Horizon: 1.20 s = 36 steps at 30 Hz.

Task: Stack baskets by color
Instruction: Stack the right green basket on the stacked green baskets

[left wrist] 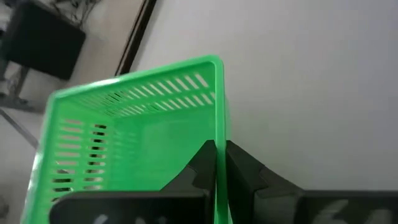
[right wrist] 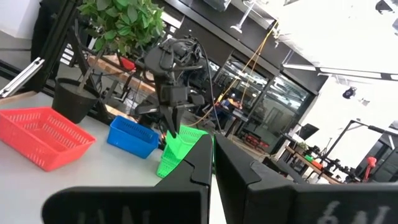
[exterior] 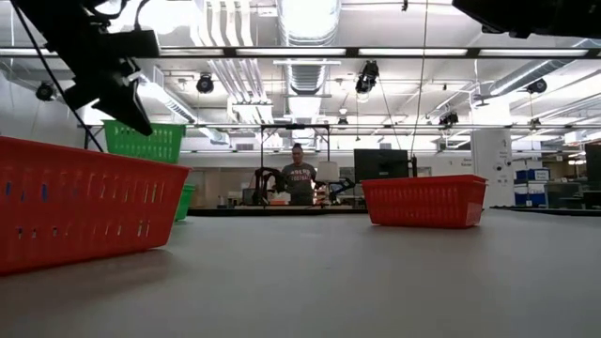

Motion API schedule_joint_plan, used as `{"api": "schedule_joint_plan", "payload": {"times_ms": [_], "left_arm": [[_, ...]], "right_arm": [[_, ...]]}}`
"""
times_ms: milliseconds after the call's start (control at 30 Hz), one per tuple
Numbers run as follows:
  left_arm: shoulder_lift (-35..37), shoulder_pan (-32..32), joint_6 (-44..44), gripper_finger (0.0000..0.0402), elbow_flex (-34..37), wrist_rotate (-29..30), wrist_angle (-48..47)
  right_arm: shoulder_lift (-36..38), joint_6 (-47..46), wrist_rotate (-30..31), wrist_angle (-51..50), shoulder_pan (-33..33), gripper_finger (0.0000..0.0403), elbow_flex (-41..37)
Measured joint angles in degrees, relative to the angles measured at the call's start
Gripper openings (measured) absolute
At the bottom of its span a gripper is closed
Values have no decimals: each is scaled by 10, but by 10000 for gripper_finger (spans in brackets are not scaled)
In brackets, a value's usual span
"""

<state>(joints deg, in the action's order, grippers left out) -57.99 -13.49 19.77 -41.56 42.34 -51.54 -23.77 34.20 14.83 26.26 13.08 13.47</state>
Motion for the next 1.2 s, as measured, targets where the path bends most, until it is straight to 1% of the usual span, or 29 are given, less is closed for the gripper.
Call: {"api": "schedule_joint_plan", "payload": {"times_ms": [67,233,300,367,467,700,767,833,933,1000,1200], "left_arm": [[-5,3,-17,0,0,0,0],[-13,6,-21,1,0,0,1],[-12,8,-21,7,0,0,1],[-12,12,-20,20,0,0,1],[-12,21,6,43,2,0,1],[-15,30,9,89,12,-5,0],[-15,30,9,100,8,-21,-1],[-15,30,12,110,-3,-50,1],[-15,30,56,123,-20,-90,1],[-15,30,80,130,-30,-100,0],[-15,30,84,139,-61,-104,-17]], "right_arm": [[0,2,0,0,0,9,0],[0,3,1,-2,0,9,0],[0,3,2,-2,0,9,0],[0,3,2,-2,0,9,0],[0,3,2,-2,0,9,0],[0,3,2,-2,0,9,0],[0,3,2,-2,0,9,0],[0,3,2,-3,0,9,0],[0,3,2,-3,0,9,0],[0,3,2,-3,0,9,0],[0,3,2,-4,0,9,0]]}}
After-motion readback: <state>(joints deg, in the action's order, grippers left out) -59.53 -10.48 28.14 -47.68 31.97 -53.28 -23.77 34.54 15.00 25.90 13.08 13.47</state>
